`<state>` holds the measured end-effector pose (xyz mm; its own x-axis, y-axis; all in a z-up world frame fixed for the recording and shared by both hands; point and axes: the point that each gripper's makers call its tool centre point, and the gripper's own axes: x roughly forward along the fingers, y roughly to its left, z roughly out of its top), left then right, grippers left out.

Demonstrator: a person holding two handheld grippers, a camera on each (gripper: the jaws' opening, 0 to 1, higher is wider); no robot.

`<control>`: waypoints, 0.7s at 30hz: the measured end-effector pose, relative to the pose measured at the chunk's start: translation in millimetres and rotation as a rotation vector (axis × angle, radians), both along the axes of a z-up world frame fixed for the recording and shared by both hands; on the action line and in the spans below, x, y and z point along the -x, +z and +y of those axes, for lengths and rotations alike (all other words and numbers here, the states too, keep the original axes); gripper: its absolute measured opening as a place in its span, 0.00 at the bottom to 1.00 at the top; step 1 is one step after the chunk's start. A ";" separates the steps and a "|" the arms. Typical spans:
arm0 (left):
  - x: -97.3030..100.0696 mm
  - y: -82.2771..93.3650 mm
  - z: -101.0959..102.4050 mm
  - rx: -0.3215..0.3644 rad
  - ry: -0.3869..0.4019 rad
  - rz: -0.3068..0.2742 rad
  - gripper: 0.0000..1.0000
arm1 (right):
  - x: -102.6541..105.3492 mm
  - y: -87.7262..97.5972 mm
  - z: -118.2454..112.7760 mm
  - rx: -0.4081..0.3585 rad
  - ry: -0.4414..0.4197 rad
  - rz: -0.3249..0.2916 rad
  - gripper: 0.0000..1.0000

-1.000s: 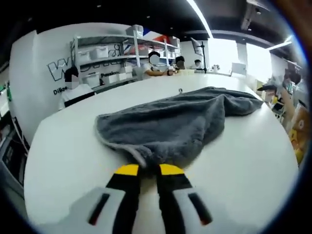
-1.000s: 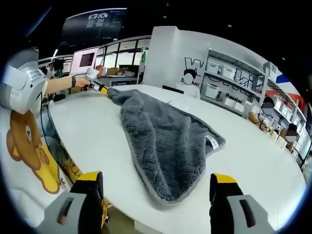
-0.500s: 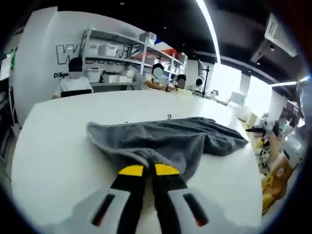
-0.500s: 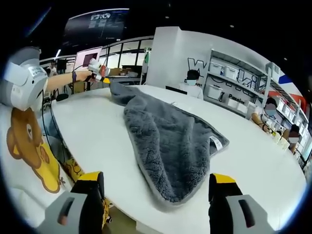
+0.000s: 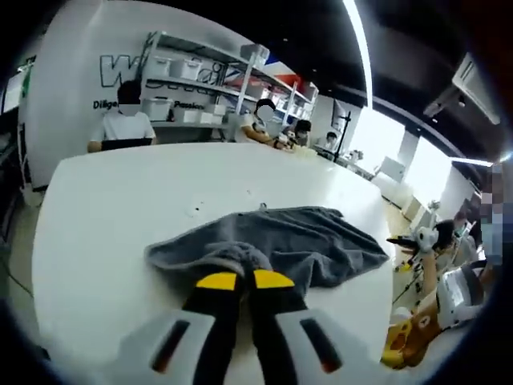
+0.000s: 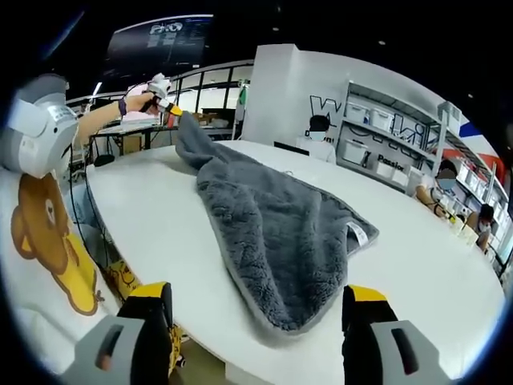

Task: Fold the towel on the table until its edges align and the towel forms a compact rectangular stack.

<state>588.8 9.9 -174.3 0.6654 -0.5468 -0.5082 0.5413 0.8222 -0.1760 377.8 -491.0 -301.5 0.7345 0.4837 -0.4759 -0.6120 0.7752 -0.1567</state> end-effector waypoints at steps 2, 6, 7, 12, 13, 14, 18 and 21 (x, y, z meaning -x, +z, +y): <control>2.0 -1.0 -6.1 -0.036 0.003 0.018 0.06 | 0.3 0.3 0.2 -0.003 0.001 -0.002 0.91; 3.2 -7.4 -24.4 -0.180 -0.052 0.006 0.06 | 1.9 -0.5 -0.7 -0.003 0.002 -0.003 0.91; 2.5 -11.7 -27.8 -0.229 -0.065 0.014 0.06 | 2.4 -1.0 -1.2 -0.004 0.003 -0.004 0.91; -10.2 -21.1 -65.1 -0.332 -0.132 0.027 0.06 | 4.3 -3.9 -2.7 -0.007 0.008 -0.001 0.91; -12.0 -21.3 -72.3 -0.336 -0.144 0.027 0.06 | 5.2 -3.9 -3.3 -0.008 0.010 -0.002 0.91; -13.6 -21.8 -80.0 -0.343 -0.157 0.026 0.06 | 6.3 -3.4 -4.0 -0.010 0.012 -0.004 0.91; -20.8 -25.1 -98.6 -0.375 -0.195 0.032 0.06 | 8.3 -1.7 -8.2 -0.014 0.004 -0.009 0.91; -25.1 -30.0 -109.0 -0.393 -0.219 0.039 0.06 | 9.5 -2.7 -11.2 -0.012 -0.003 -0.005 0.91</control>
<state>613.9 -99.0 -204.3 0.5321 -0.4330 -0.7276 0.7089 0.6978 0.1032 368.2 -502.2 -304.2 0.7384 0.4867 -0.4668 -0.6087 0.7790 -0.1506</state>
